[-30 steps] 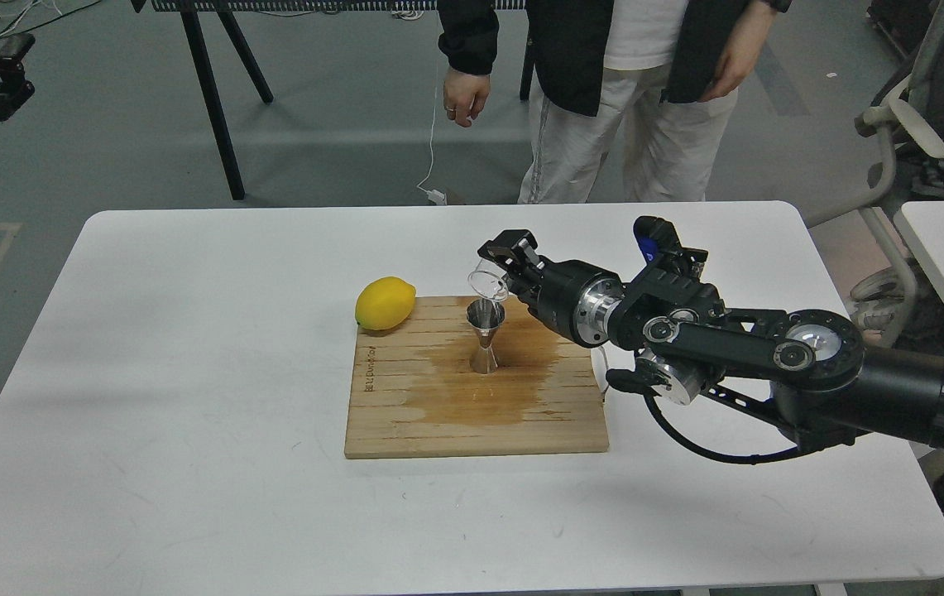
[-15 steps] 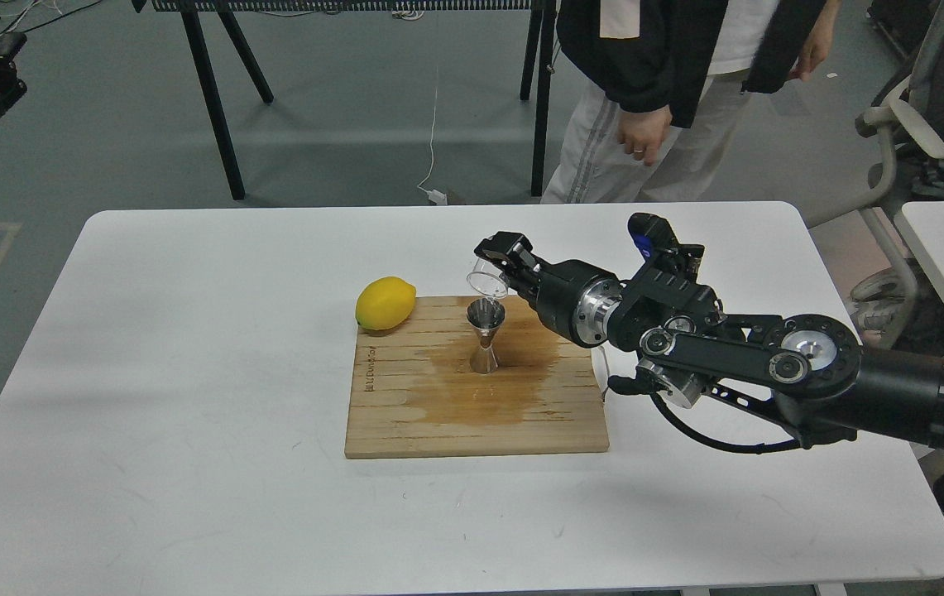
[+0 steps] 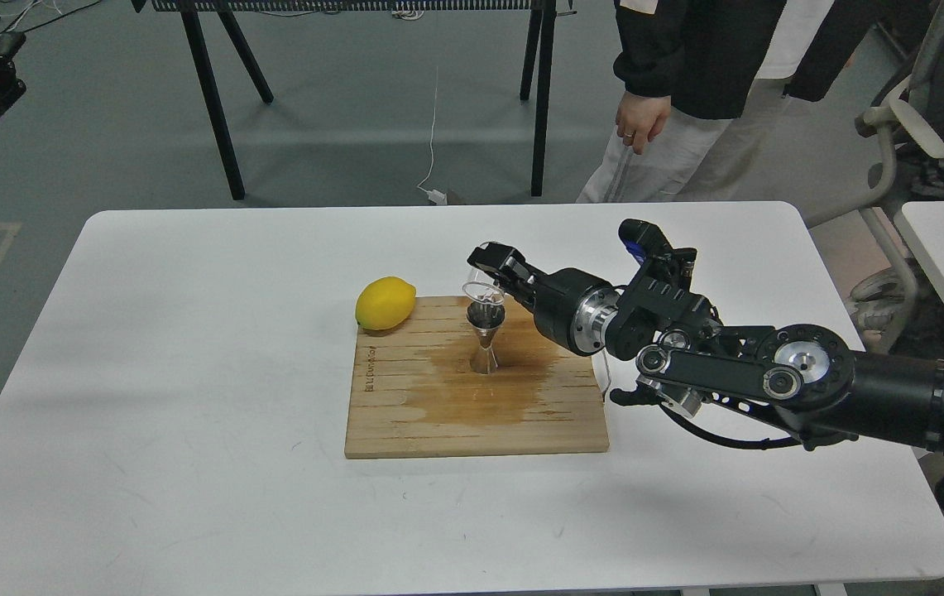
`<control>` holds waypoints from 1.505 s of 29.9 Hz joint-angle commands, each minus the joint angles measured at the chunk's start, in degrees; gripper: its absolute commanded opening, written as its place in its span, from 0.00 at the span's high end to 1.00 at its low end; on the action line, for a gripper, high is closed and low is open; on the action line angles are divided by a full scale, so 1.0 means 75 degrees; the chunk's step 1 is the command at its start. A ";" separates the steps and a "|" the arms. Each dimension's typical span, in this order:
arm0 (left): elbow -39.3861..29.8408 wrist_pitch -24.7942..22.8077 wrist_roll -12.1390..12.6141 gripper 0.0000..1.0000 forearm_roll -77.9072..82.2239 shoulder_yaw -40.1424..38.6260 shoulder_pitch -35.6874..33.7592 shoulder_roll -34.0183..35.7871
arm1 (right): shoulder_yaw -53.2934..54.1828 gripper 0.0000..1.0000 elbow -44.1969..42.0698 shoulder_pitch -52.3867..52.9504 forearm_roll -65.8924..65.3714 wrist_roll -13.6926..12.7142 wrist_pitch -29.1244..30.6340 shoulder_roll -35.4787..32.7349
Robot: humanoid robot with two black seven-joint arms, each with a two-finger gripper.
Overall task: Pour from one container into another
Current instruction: 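Raise the glass cup upright and carry it back toward its spot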
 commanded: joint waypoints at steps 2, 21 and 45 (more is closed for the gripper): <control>0.0000 0.0000 0.0011 0.01 0.0000 0.0000 -0.0012 0.0012 | 0.0001 0.80 0.0000 0.0004 -0.0203 0.0099 0.0000 0.0001; 0.0000 0.0000 0.0023 0.01 0.0000 0.0012 -0.0129 0.0012 | -0.0187 0.80 -0.0164 -0.0008 -0.0813 0.0462 0.0000 -0.0034; 0.0000 0.0000 0.0034 0.01 0.0000 0.0012 -0.0199 0.0012 | 0.6900 0.79 -0.0117 -0.3206 0.4634 0.0357 0.0668 -0.0163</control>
